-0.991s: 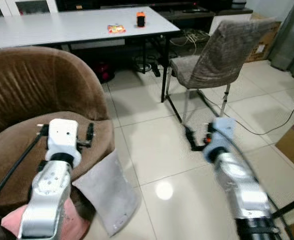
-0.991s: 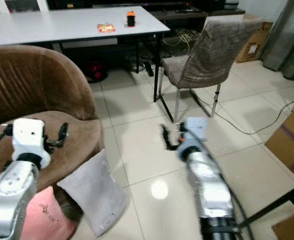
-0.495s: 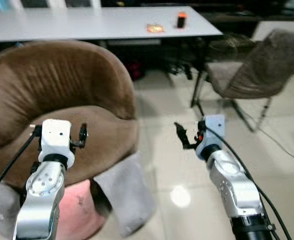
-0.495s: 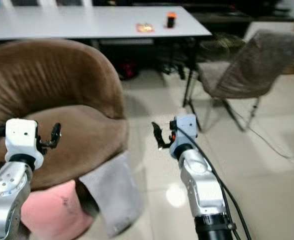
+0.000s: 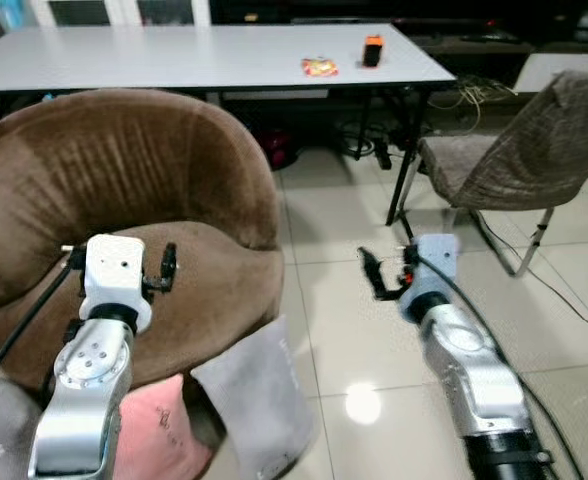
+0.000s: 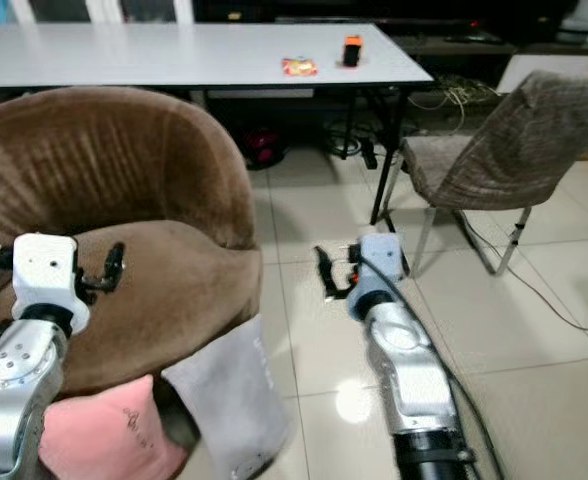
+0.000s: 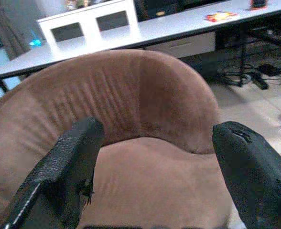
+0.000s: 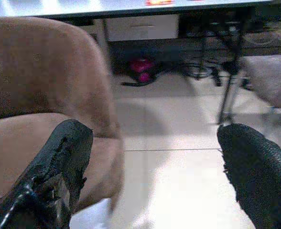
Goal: Move the pillow to the sofa from floor
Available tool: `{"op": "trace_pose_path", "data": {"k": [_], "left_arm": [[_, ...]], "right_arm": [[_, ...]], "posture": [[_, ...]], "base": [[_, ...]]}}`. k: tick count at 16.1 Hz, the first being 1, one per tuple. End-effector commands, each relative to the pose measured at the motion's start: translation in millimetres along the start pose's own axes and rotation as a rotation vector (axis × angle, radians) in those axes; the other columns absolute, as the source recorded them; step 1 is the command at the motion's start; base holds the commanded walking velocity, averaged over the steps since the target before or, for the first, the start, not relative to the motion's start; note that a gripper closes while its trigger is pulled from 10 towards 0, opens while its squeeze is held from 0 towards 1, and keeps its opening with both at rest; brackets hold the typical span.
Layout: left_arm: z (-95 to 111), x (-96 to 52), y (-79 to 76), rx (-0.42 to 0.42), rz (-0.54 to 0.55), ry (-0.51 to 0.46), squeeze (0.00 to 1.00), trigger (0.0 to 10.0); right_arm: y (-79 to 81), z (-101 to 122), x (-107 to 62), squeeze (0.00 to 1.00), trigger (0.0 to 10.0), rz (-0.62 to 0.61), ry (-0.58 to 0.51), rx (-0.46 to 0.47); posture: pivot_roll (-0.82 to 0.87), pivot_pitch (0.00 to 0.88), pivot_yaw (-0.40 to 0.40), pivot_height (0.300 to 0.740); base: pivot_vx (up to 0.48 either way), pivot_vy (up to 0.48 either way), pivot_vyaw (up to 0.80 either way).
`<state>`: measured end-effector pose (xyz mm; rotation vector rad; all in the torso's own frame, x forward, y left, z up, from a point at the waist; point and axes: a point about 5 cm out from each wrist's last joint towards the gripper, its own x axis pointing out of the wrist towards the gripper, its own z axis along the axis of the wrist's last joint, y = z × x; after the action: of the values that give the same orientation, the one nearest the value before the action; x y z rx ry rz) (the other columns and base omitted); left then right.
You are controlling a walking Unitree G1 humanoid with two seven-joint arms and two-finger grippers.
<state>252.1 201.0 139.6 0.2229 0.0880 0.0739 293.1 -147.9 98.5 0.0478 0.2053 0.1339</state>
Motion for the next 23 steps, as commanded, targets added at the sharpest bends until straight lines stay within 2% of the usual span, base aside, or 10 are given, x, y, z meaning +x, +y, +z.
{"op": "trace_pose_path", "data": {"k": [1,5,11,13,15,18,23], "left_arm": [[0.5,-0.2,-0.6,0.006,-0.004,-0.002,0.00,10.0],[0.1,-0.6,-0.6,0.002,-0.003,-0.001,0.00,10.0],[-2.5,-2.1,-1.2,0.004,-0.008,0.003,0.00,10.0],[-3.1,-2.5,-1.1,0.005,-0.010,0.004,0.00,10.0],[-3.4,-2.4,-1.5,0.006,-0.012,0.005,0.00,10.0],[-3.9,-2.8,-2.0,0.002,-0.005,0.000,0.00,10.0],[-3.7,-3.3,-2.2,0.041,0.003,-0.012,0.00,10.0]], "right_arm": [[-0.8,4.5,1.6,0.00,10.0,-0.007,-0.020,0.000],[-1.8,4.5,1.9,0.00,10.0,-0.014,-0.020,0.014],[-1.3,3.7,5.6,0.00,10.0,-0.040,-0.017,-0.022],[3.0,-0.1,6.5,0.00,10.0,-0.011,0.020,-0.062],[4.0,0.3,6.2,0.00,10.0,-0.007,-0.003,-0.117],[-3.9,1.6,4.6,0.00,10.0,-0.029,-0.017,-0.047],[2.4,3.8,4.5,0.00,10.0,0.027,-0.031,-0.079]], "posture": [[0.01,0.000,0.002,0.740],[0.01,0.000,-0.002,0.740],[0.00,0.000,-0.001,0.740],[0.00,0.000,0.002,0.740],[0.00,0.000,0.005,0.740],[0.00,0.000,0.005,0.740],[0.00,0.000,0.001,0.740]], "base": [[0.270,0.000,0.65],[0.276,0.000,0.74],[0.277,0.000,0.00],[0.277,0.000,0.00],[0.276,0.000,0.00],[0.179,0.000,0.00],[0.000,-0.060,0.13]]}}
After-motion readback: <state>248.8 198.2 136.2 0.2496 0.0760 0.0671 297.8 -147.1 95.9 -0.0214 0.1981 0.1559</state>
